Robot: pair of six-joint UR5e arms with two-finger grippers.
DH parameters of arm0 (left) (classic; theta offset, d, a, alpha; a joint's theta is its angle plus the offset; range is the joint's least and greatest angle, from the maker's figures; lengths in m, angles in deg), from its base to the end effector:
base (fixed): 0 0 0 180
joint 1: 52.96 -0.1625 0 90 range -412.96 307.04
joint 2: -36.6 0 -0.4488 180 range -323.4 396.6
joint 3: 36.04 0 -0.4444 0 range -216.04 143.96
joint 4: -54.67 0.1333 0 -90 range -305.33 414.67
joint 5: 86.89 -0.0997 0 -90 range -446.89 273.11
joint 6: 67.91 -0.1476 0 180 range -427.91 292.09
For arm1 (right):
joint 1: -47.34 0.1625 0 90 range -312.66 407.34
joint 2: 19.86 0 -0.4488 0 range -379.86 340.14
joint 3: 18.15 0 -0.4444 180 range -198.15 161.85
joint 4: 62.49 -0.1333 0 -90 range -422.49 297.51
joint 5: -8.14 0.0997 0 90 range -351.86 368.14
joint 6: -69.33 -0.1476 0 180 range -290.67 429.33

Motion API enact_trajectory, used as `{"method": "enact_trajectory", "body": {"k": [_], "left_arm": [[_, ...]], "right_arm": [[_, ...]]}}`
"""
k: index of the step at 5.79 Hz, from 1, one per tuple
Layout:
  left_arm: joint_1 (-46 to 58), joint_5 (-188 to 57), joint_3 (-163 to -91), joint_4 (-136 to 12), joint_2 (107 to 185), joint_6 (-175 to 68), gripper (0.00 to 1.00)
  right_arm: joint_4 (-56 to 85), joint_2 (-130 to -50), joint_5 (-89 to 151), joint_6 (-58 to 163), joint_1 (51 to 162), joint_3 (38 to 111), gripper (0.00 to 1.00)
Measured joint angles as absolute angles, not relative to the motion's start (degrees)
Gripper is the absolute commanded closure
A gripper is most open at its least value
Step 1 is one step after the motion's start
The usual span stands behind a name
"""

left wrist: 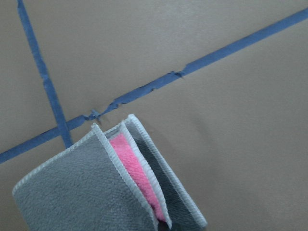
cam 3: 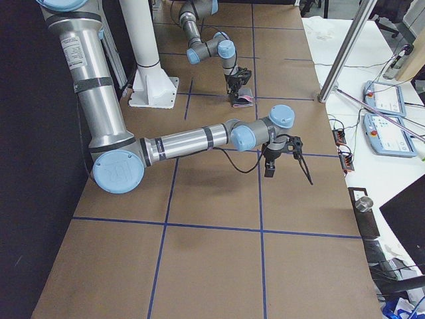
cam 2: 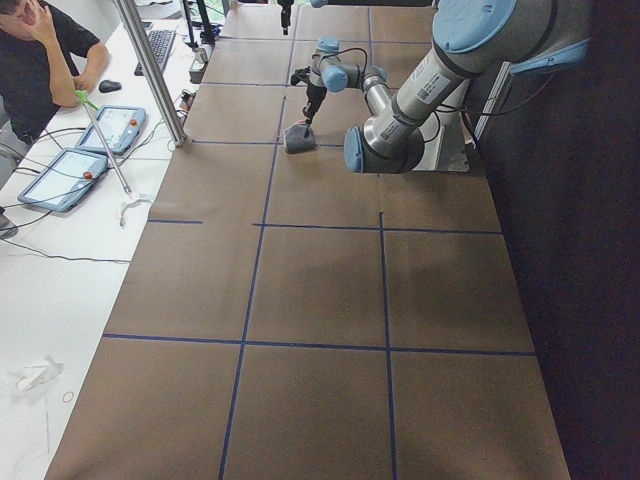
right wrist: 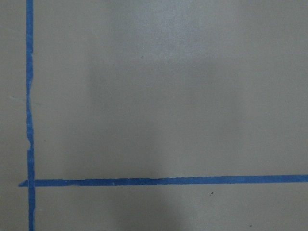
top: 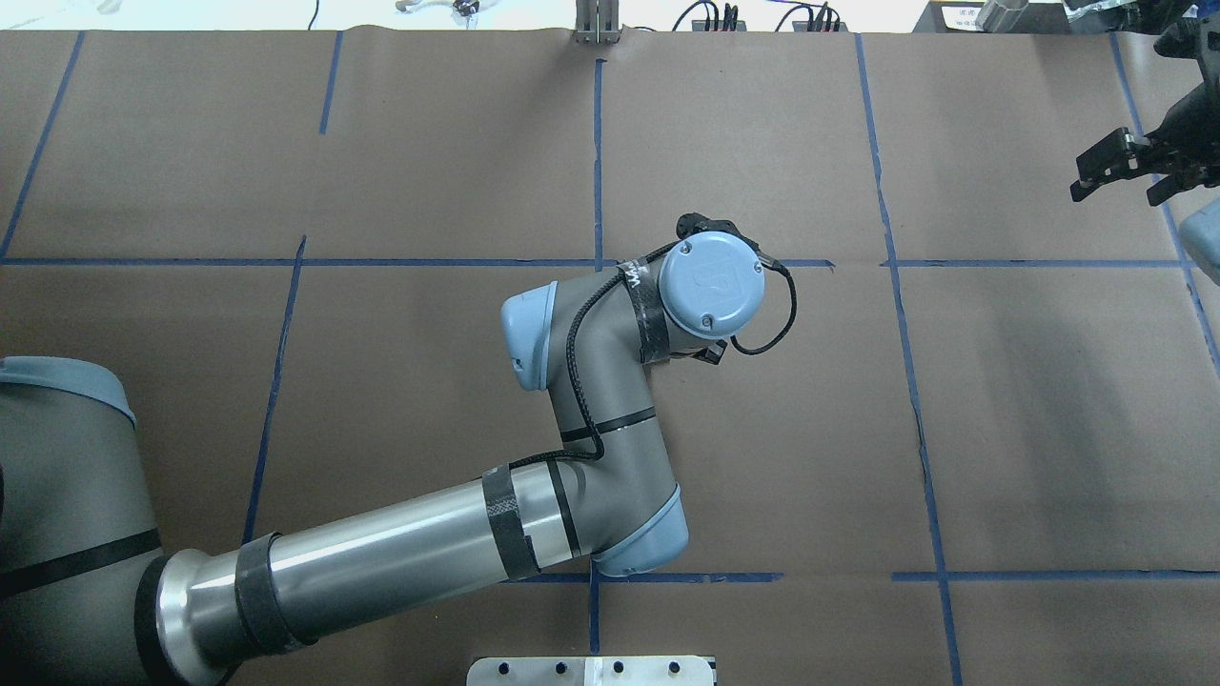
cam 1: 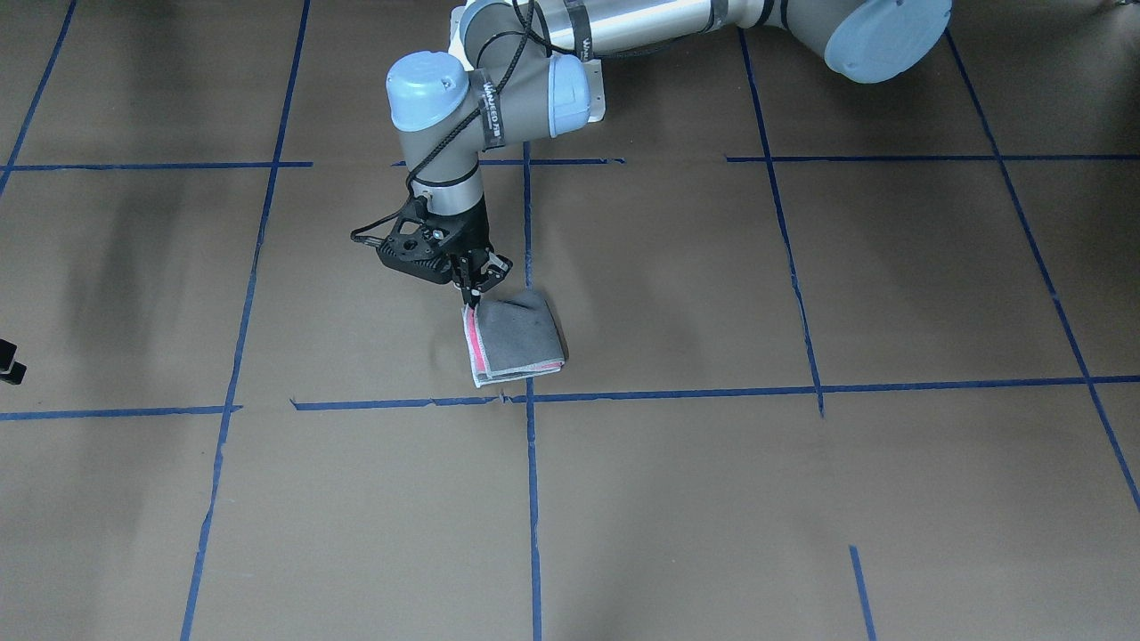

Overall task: Fold towel twice with both arms
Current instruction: 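Release the towel and lift the left gripper away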

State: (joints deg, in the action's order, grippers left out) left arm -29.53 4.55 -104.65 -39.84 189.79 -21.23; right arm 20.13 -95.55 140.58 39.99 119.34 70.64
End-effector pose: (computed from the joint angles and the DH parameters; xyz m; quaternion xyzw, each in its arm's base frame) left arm 0.7811 -0.4797 0.0985 0.2067 0.3347 0.1636 0.9047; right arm -0.1766 -0.6526 0.5638 0.0088 -0.3928 0.0266 0.9192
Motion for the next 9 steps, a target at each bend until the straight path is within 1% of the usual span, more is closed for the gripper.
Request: {"method": "enact_trajectory", "body": {"k": [2, 3, 4, 6, 7, 9], "left_arm": [[-29.9, 3.4, -103.9, -42.6, 189.4, -21.4, 0.0], [-29.3, 3.6, -104.9, -43.1, 188.6, -21.4, 0.0], [-27.4, 5.6, -108.8, -43.0, 186.0, -21.5, 0.0], [-20.4, 16.5, -121.3, -41.5, 176.7, -21.6, 0.0], [-16.1, 22.5, -126.0, -39.9, 173.1, -21.7, 0.0], [-5.1, 34.8, -132.5, -35.0, 166.2, -29.8, 0.0]], "right_arm": [[20.1, -95.6, 140.6, 40.0, 119.3, 70.6, 0.0], [20.1, -95.5, 140.5, 40.0, 119.4, 70.6, 0.0], [20.1, -95.2, 140.5, 40.0, 119.6, 70.6, 0.0], [20.4, -94.1, 140.9, 40.1, 120.4, 70.6, 0.0], [20.9, -93.2, 141.2, 40.2, 120.9, 70.6, 0.0], [23.5, -91.3, 141.6, 42.9, 122.3, 70.6, 0.0]]}}
